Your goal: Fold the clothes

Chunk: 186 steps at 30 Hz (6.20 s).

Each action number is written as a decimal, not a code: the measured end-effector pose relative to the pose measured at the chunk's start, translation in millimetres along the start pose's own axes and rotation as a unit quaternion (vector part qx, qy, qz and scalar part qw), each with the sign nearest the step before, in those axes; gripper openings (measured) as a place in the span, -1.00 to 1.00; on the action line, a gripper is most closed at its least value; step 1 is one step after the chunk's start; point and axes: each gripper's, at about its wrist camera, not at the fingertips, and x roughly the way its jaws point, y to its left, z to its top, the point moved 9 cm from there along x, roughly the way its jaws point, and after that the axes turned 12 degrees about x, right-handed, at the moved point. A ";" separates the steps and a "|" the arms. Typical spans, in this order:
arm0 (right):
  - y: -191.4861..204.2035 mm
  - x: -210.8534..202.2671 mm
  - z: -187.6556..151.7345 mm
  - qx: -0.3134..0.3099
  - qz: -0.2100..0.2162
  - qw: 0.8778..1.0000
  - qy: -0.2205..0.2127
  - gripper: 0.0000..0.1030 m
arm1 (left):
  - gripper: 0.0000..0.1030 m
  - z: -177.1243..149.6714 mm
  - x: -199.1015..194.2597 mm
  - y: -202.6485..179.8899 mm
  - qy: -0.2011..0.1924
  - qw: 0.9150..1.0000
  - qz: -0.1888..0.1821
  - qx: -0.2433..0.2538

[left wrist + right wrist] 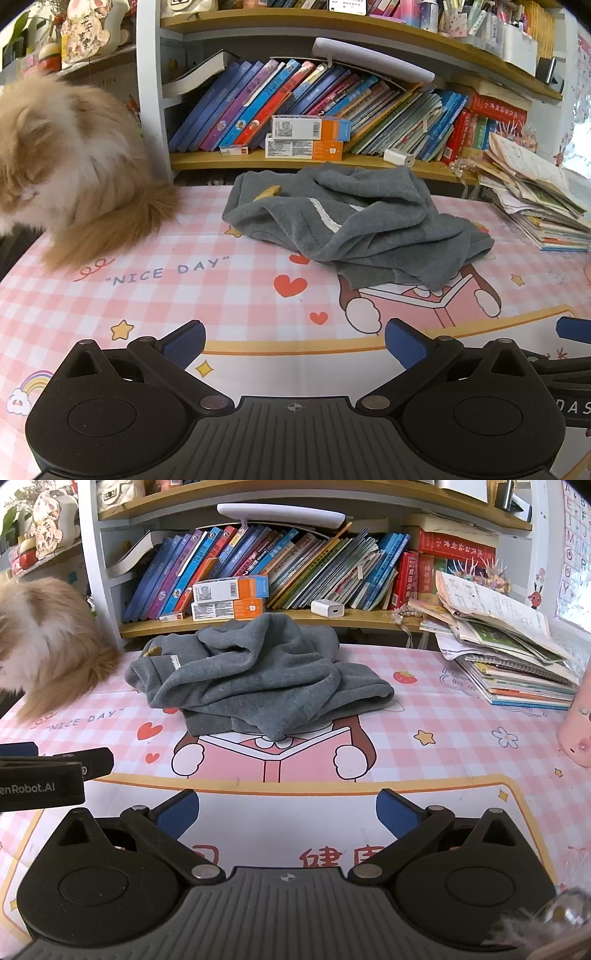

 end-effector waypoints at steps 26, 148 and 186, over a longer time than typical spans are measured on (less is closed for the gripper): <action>0.2 3.2 1.1 0.002 0.002 1.000 0.002 1.00 | 1.00 -1.8 5.6 -3.5 0.010 1.000 0.002 0.001; 66.2 66.1 82.5 -0.132 0.065 0.989 0.002 0.15 | -0.92 -26.5 -6.1 -29.3 0.056 0.951 -0.284 -0.106; -66.8 -34.8 67.7 0.029 -0.105 0.993 -0.037 -0.88 | 0.42 12.4 84.2 36.9 0.087 0.982 -0.145 0.078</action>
